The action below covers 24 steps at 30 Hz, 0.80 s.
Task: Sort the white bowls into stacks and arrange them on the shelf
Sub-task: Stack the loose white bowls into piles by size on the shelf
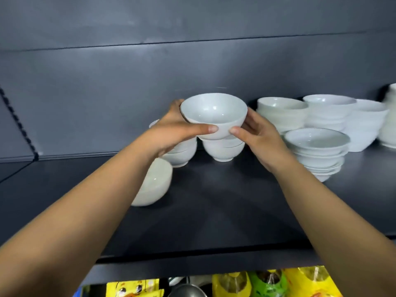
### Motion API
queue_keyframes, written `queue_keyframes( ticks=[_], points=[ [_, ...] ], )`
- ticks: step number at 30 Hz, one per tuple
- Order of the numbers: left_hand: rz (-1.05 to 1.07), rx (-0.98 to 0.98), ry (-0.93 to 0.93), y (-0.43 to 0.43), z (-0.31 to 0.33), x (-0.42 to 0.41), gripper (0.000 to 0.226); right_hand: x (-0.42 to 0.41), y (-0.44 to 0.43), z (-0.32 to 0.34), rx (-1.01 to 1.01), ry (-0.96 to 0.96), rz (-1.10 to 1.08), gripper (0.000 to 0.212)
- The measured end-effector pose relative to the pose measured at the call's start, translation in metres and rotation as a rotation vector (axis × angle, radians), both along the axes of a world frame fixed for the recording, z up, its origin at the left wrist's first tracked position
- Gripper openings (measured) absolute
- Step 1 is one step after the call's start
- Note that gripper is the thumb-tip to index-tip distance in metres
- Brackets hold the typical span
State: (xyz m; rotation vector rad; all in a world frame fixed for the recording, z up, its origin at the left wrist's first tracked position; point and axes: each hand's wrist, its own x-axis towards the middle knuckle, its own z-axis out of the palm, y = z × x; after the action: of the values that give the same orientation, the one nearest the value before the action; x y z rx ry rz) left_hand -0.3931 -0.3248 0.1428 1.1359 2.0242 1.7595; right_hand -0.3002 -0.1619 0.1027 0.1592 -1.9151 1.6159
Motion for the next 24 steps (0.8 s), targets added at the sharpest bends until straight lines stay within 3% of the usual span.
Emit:
queue_keyframes(
  ticks=[4, 7, 9, 17, 19, 22, 24],
  points=[
    [-0.117, -0.144, 0.058, 0.032, 0.017, -0.028, 0.069, -0.010, 0.024, 0.007, -0.008, 0.028, -0.055, 0.050],
    [-0.100, -0.272, 0.091, 0.049, 0.024, -0.047, 0.048, -0.027, 0.039, 0.004, -0.026, 0.039, -0.063, 0.051],
    [-0.102, -0.359, 0.115, 0.058, 0.024, -0.060, 0.045, -0.038, 0.046, -0.005, -0.010, 0.027, -0.078, 0.052],
    [-0.068, -0.625, 0.176, 0.071, 0.003, -0.092, 0.097, -0.066, 0.062, -0.047, 0.153, -0.103, -0.240, 0.068],
    [-0.059, -0.654, 0.169, 0.071, -0.002, -0.096, 0.092, -0.071, 0.063, -0.050, 0.184, -0.136, -0.261, 0.071],
    [-0.060, -0.677, 0.165, 0.073, -0.003, -0.099, 0.066, -0.075, 0.064, -0.055, 0.191, -0.154, -0.279, 0.069],
    [-0.063, -0.701, 0.184, 0.074, -0.003, -0.098, 0.072, -0.076, 0.066, -0.057, 0.191, -0.178, -0.289, 0.068]
  ],
)
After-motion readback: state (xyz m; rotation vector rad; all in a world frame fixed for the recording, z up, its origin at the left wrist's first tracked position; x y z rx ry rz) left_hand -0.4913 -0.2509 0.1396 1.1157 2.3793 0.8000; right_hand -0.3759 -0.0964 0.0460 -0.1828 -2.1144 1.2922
